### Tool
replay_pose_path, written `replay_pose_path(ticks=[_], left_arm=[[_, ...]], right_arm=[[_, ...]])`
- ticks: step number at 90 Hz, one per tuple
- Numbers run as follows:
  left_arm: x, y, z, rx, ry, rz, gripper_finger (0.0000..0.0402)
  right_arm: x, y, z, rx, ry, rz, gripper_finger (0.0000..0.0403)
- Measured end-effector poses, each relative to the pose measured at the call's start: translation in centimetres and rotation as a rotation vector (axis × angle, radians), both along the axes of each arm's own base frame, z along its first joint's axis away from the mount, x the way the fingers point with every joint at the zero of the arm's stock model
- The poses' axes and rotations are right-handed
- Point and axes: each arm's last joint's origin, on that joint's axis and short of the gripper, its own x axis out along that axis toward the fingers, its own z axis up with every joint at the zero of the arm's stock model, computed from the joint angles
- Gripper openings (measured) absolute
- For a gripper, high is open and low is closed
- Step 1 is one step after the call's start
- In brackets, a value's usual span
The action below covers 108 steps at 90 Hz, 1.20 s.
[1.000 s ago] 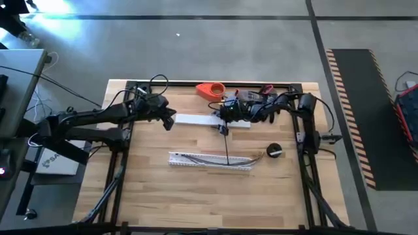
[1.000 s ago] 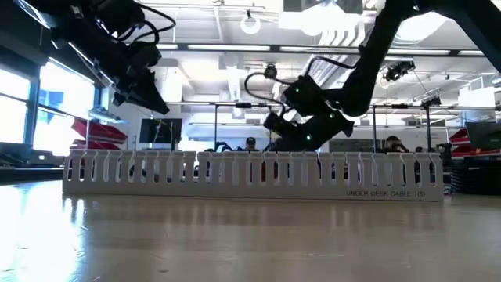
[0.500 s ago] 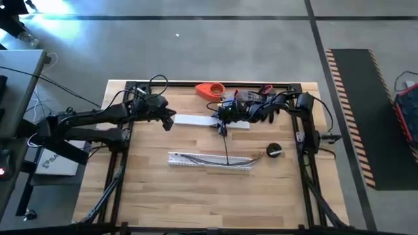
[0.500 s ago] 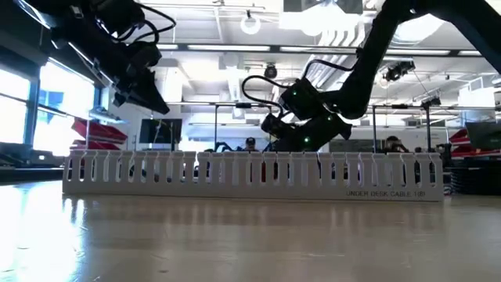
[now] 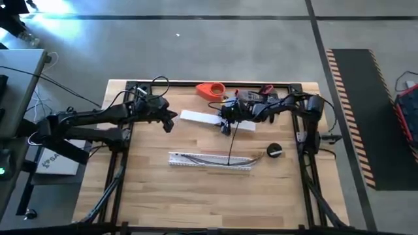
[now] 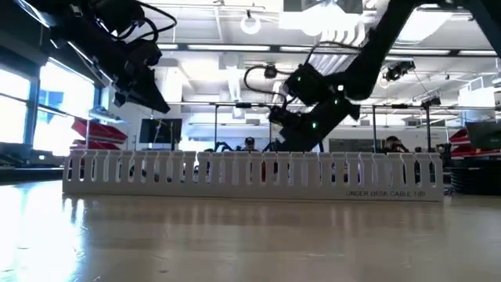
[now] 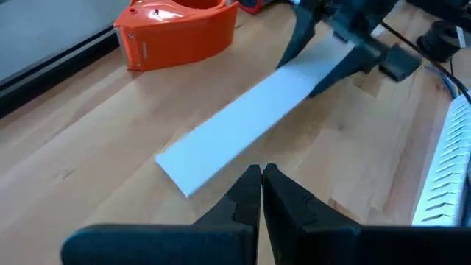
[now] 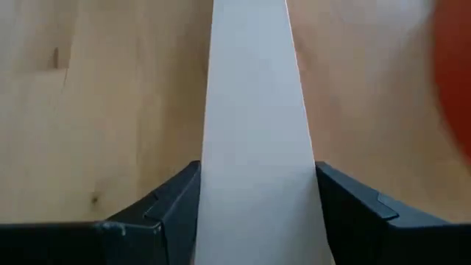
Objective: Ziptie cables
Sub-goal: Close the white cable duct
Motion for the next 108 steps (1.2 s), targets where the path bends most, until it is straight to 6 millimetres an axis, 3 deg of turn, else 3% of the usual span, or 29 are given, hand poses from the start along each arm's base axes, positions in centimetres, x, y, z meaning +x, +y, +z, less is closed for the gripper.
replay_pose_path(ticks=[29,48,70,94,108], left_arm=[[0.1,0.1,0.2,0.015,-0.025,0.006,0.0000],[0.2,0.1,0.3,0.015,-0.033,0.007,0.0000],[0.5,-0.1,1.4,0.004,-0.163,-0.037,0.0000],[-0.2,-1.7,5.6,0.067,-0.342,-0.114,0.0000],[-1.6,-2.9,8.2,0.165,-0.377,-0.093,0.0000]], right_arm=[[-1.3,2.2,7.2,-0.115,-0.106,-0.036,0.0208],[-3.8,3.5,12.8,-0.187,-0.210,-0.088,0.0208],[-6.4,7.0,18.1,-0.194,-0.140,-0.107,0.0208],[-6.6,11.6,21.8,-0.092,-0.134,0.040,0.0208],[-6.0,14.1,20.5,0.078,-0.109,0.113,0.0208]])
